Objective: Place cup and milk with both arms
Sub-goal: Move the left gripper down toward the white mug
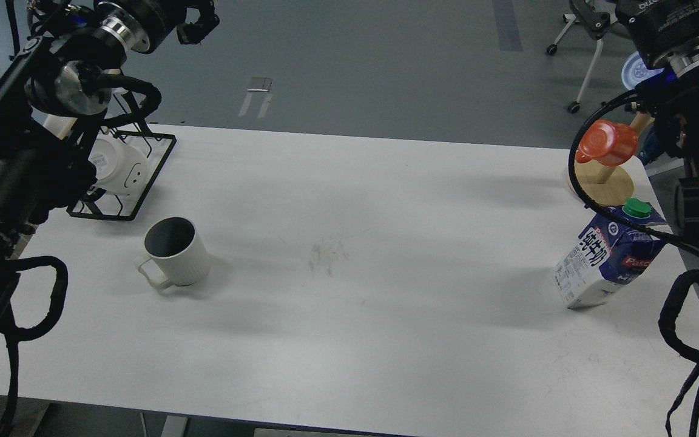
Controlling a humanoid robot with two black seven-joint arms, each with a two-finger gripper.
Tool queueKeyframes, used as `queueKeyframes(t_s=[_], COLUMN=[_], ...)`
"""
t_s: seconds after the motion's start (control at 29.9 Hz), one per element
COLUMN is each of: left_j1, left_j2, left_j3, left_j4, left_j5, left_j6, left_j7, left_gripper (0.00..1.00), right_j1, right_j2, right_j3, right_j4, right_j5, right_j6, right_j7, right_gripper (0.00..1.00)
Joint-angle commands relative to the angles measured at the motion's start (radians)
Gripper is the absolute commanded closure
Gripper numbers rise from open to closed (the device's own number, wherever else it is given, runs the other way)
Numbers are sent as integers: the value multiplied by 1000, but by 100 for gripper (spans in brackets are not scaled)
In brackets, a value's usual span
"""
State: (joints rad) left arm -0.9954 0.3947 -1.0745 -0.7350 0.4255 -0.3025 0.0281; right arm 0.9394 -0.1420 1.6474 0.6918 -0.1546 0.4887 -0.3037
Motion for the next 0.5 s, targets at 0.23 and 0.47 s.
queueKeyframes(t_s=[0.23, 0.47], left_j1=[21, 20], left_j2=[12, -2], left_j3=[18, 18], left_j4=[-24, -55], left_j5=[2, 1], left_j6=[5, -1], left_j7=[-80, -79], left_gripper=[2, 2], right_j1=[-2, -8], right_j2=[-2, -8], right_j3=[0, 2], right_j4=[8, 11], right_j5=[1, 1], right_j6=[0, 0], right_j7=[6, 6], right_gripper=[0, 0])
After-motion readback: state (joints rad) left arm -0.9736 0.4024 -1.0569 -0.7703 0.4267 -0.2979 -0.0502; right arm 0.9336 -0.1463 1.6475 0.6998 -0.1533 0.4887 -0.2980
